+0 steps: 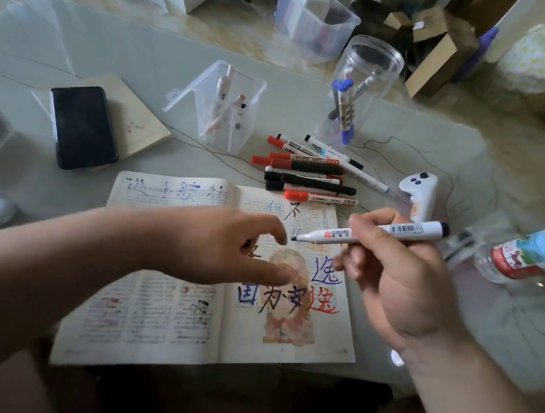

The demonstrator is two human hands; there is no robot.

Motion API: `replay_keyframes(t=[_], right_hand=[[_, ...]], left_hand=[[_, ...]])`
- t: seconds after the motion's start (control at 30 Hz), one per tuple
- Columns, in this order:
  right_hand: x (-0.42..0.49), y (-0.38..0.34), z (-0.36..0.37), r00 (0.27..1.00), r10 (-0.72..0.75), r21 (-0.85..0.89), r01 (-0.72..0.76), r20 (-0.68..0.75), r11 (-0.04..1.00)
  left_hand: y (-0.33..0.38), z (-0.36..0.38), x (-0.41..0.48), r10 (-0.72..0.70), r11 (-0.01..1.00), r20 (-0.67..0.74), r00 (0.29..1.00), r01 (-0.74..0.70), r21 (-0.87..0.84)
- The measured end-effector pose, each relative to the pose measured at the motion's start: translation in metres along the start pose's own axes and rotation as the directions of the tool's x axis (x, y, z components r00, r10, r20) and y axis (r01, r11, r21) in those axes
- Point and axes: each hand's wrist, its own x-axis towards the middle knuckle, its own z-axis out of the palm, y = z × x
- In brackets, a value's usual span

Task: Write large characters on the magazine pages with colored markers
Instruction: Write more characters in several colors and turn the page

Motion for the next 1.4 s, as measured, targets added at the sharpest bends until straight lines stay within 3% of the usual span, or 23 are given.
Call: replay_keyframes(t=[0.07,0.1,0.23,0.53,0.87,1.17,1.4], right_hand=[[0.000,0.008,-0.004,0.999,0.015,-0.030,-0.017,-0.047,0.999],[-0.002,0.012,-0.005,0.999,0.027,-0.067,-0.030,-0.047,0.997],[-0.019,0.033,-0.007,0.998,0.055,-0.286,-0.047,0.021,0.957],[-0.039,0.067,0.009,0.988,0.072,-0.573,0.021,0.140,0.819],[-0.043,0.082,0.010,0.986,0.066,-0.584,0.034,0.150,0.811],[-0.042,0.085,0.011,0.977,0.016,-0.639,0.125,0.211,0.759],[-0.040,0.085,0.012,0.982,0.031,-0.665,0.104,0.189,0.740]], left_hand=[[-0.012,0.000,0.002,-0.100,0.967,-0.009,0.995,0.100,0.235],[-0.019,0.001,0.003,-0.132,0.952,-0.027,0.991,0.134,0.274],[-0.039,0.018,0.011,-0.152,0.944,-0.052,0.987,0.160,0.287],[-0.044,0.043,0.024,-0.148,0.899,-0.147,0.978,0.195,0.392],[-0.044,0.047,0.029,-0.161,0.920,-0.189,0.969,0.217,0.327],[-0.043,0.049,0.026,-0.178,0.899,-0.146,0.973,0.221,0.377],[-0.044,0.044,0.030,-0.173,0.912,-0.109,0.979,0.201,0.357]])
